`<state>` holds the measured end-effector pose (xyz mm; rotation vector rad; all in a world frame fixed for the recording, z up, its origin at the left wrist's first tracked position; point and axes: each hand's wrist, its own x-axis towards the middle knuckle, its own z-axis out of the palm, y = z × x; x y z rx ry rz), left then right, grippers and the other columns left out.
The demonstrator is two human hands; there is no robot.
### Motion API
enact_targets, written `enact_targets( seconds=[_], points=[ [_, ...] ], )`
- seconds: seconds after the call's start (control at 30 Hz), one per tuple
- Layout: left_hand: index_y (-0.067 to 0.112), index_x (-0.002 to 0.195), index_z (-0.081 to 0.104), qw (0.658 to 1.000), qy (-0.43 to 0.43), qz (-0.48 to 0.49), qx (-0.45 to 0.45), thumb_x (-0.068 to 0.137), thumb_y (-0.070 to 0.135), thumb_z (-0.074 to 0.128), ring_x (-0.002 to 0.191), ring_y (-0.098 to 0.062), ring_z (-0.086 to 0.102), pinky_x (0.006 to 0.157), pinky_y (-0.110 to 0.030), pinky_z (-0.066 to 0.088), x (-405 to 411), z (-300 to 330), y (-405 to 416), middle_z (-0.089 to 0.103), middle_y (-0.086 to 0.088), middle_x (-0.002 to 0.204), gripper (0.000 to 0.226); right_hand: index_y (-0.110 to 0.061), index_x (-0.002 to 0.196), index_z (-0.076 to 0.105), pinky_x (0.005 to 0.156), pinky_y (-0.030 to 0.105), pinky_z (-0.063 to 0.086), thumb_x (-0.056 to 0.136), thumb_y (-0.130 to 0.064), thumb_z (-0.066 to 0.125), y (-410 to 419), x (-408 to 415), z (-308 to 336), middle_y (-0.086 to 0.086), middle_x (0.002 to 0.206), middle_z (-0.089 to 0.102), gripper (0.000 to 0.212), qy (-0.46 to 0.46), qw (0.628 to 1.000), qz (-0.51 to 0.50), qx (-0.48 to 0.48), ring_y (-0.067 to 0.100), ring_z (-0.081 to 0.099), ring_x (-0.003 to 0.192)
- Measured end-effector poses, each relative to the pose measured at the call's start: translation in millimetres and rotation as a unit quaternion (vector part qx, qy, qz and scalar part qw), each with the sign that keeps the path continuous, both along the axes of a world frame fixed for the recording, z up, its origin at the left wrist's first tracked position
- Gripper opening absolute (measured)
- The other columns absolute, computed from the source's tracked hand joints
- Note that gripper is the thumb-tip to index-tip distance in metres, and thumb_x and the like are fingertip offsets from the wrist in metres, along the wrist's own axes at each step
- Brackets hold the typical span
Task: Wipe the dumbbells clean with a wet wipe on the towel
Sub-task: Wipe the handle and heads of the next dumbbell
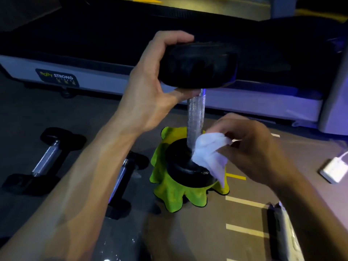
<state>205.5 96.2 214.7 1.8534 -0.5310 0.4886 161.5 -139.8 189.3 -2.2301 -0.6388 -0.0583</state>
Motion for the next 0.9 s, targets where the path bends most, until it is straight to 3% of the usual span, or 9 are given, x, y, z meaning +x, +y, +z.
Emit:
enact_targets(
  seconds=[0.1, 0.17, 0.23, 0.27, 0.33, 0.5, 0.63, 0.7, 0.9],
  points=[
    [0.028, 0.135, 0.049, 1.000, -0.003, -0.002, 0.004, 0.076, 0.016, 0.093, 0.123, -0.013, 0.060, 0.106, -0.040, 0.055, 0.5, 0.0, 0.3, 0.055, 0.003, 0.132, 0.075, -0.019, 0.093, 0.073, 0.064, 0.024, 0.044, 0.075, 0.007, 0.068, 12.8, -14.6, -11.6, -0.008, 0.098, 0.056, 0.032, -0.124, 0.988, -0.087, -0.024, 0.011, 0.059, 0.080],
    [0.027, 0.135, 0.049, 1.000, -0.004, -0.002, 0.013, 0.076, 0.018, 0.092, 0.124, -0.015, 0.060, 0.105, -0.042, 0.056, 1.0, 0.5, 0.4, 0.056, 0.001, 0.133, 0.074, -0.019, 0.095, 0.071, 0.061, 0.017, 0.038, 0.080, -0.005, 0.066, 20.5, -19.6, -17.2, -0.008, 0.098, 0.050, 0.021, -0.195, 0.973, -0.112, -0.050, 0.011, 0.051, 0.075],
    [0.026, 0.135, 0.049, 1.000, -0.004, -0.001, 0.012, 0.076, 0.017, 0.092, 0.123, -0.015, 0.060, 0.105, -0.042, 0.056, 1.8, 0.6, 0.6, 0.056, -0.001, 0.133, 0.074, -0.019, 0.096, 0.072, 0.066, 0.017, 0.041, 0.083, -0.014, 0.064, 23.3, -22.2, -23.4, -0.007, 0.094, 0.053, 0.016, -0.237, 0.962, -0.094, -0.097, 0.014, 0.048, 0.075],
    [0.026, 0.135, 0.049, 1.000, -0.003, -0.001, 0.010, 0.076, 0.017, 0.092, 0.122, -0.015, 0.060, 0.105, -0.042, 0.055, 1.8, 0.8, 0.7, 0.057, -0.001, 0.133, 0.074, -0.020, 0.095, 0.073, 0.069, 0.028, 0.046, 0.083, -0.011, 0.067, 23.6, -24.6, -26.6, -0.007, 0.092, 0.058, 0.016, -0.246, 0.958, -0.082, -0.125, 0.018, 0.050, 0.078],
    [0.027, 0.135, 0.049, 1.000, -0.003, -0.001, 0.010, 0.075, 0.017, 0.092, 0.122, -0.017, 0.061, 0.105, -0.044, 0.055, 2.3, 0.3, 1.3, 0.057, -0.002, 0.132, 0.074, -0.027, 0.094, 0.074, 0.068, 0.042, 0.047, 0.085, -0.013, 0.070, 23.6, -29.8, -25.7, -0.010, 0.087, 0.063, 0.016, -0.230, 0.958, -0.076, -0.152, 0.023, 0.052, 0.080],
    [0.025, 0.135, 0.050, 1.000, -0.006, -0.001, 0.008, 0.075, 0.017, 0.093, 0.122, -0.016, 0.061, 0.106, -0.044, 0.054, 1.6, -1.0, 1.5, 0.058, 0.000, 0.133, 0.074, -0.048, 0.118, 0.056, 0.072, 0.017, 0.047, 0.088, -0.022, 0.053, 17.8, -48.2, 2.5, -0.020, 0.105, 0.059, 0.040, -0.064, 0.979, 0.012, -0.191, 0.003, 0.059, 0.088],
    [0.027, 0.134, 0.051, 1.000, -0.008, 0.006, 0.005, 0.074, 0.016, 0.093, 0.121, -0.014, 0.061, 0.106, -0.044, 0.054, 1.1, -0.6, 0.2, 0.059, 0.002, 0.132, 0.074, -0.053, 0.125, 0.047, 0.078, 0.037, 0.056, 0.096, -0.037, 0.040, 23.3, -50.8, 8.9, -0.016, 0.109, 0.056, 0.034, -0.042, 0.973, 0.037, -0.223, 0.013, 0.061, 0.098],
    [0.026, 0.135, 0.051, 1.000, -0.007, -0.001, 0.004, 0.075, 0.015, 0.093, 0.123, -0.015, 0.061, 0.106, -0.044, 0.054, 0.6, 0.0, -0.6, 0.058, 0.001, 0.132, 0.074, -0.059, 0.124, 0.050, 0.078, 0.038, 0.055, 0.098, -0.047, 0.035, 29.2, -40.0, 10.6, -0.011, 0.105, 0.055, 0.032, -0.020, 0.977, 0.032, -0.210, 0.015, 0.060, 0.095],
    [0.024, 0.134, 0.051, 1.000, -0.008, -0.025, 0.005, 0.075, 0.012, 0.093, 0.122, -0.009, 0.058, 0.104, -0.028, 0.052, -1.2, 3.6, -1.3, 0.057, 0.007, 0.130, 0.074, -0.048, 0.113, 0.076, 0.068, 0.025, 0.042, 0.097, -0.031, 0.067, 30.4, -15.5, -0.5, -0.021, 0.085, 0.050, 0.024, -0.024, 0.975, 0.021, -0.222, 0.008, 0.060, 0.081]
  ],
)
